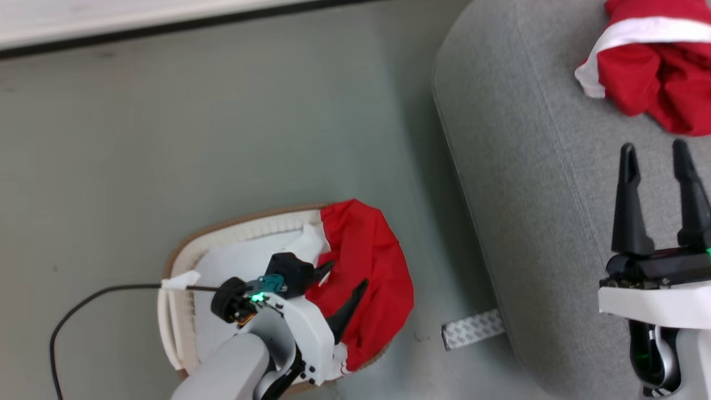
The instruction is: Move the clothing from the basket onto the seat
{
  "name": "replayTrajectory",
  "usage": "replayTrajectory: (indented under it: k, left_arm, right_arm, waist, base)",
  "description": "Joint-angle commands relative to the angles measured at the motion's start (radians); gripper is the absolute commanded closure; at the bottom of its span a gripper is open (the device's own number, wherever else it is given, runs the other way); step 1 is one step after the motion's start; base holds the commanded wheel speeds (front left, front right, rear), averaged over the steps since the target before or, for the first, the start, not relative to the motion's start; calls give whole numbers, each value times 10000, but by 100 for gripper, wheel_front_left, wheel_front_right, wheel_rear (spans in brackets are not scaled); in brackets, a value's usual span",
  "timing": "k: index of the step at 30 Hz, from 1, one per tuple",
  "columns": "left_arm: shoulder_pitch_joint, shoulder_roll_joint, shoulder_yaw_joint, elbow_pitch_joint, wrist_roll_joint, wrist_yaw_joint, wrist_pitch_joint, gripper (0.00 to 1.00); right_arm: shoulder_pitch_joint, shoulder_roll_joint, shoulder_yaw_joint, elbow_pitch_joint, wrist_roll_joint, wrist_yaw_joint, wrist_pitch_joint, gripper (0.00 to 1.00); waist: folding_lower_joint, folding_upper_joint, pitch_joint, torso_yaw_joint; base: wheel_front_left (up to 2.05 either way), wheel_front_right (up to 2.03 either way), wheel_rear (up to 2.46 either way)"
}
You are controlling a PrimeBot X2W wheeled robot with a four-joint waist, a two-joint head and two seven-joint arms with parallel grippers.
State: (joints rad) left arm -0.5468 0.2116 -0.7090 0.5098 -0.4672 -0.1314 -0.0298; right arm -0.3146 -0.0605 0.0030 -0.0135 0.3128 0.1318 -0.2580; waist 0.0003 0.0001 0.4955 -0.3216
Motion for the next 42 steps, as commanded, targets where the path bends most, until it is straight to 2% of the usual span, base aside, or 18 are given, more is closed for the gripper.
replayTrajectory:
  k: [1,13,23,30,38,39,40,41,42]
  left_arm:
    - [-226,163,-179,171,-242,15,82,0]
    - [-1791,449,-2509,1859,-1143,13,282,0]
    - [-3024,906,-4427,2315,-2593,14,1289,0]
    - [-3963,1109,-5351,2576,-2910,14,1811,0]
    - [-4380,1022,-5690,2518,-3059,14,2344,0]
    - [-4386,1022,-5702,2483,-3081,14,2344,7]
    - [-4388,1031,-5709,2409,-3091,12,2255,62]
    - [-4370,1042,-5712,2321,-3130,12,2160,100]
    - [-4356,1072,-5717,2237,-3131,12,2110,100]
  right_arm:
    - [-193,39,-64,-120,96,-22,-67,0]
    - [-488,121,-328,-1210,375,-22,-63,0]
    - [-408,123,-307,-1668,924,-22,-59,0]
    - [-493,123,-130,-1672,1208,-22,-60,0]
    - [-470,123,-30,-1620,1355,-22,-60,0]
    - [-493,123,-15,-1594,1370,-22,-60,0]
    - [-527,123,7,-1568,1384,-22,-60,0]
    - [-564,122,25,-1546,1402,-22,-60,0]
    - [-593,120,46,-1521,1413,-22,-60,0]
  waist:
    - [-3,-1,479,-179]
    - [-3,-1,2025,-601]
    - [-3,-1,3027,-937]
    - [-3,-1,3601,-1129]
    - [-3,-1,3933,-1172]
    - [-3,-1,3939,-1177]
    - [-3,-1,3935,-1187]
    - [-3,-1,3925,-1200]
    - [-3,-1,3913,-1214]
  base:
    - [0,0,0]
    - [0,0,0]
    - [0,0,0]
    - [0,0,0]
    - [0,0,0]
    - [0,0,0]
    - [0,0,0]
    - [0,0,0]
    - [0,0,0]
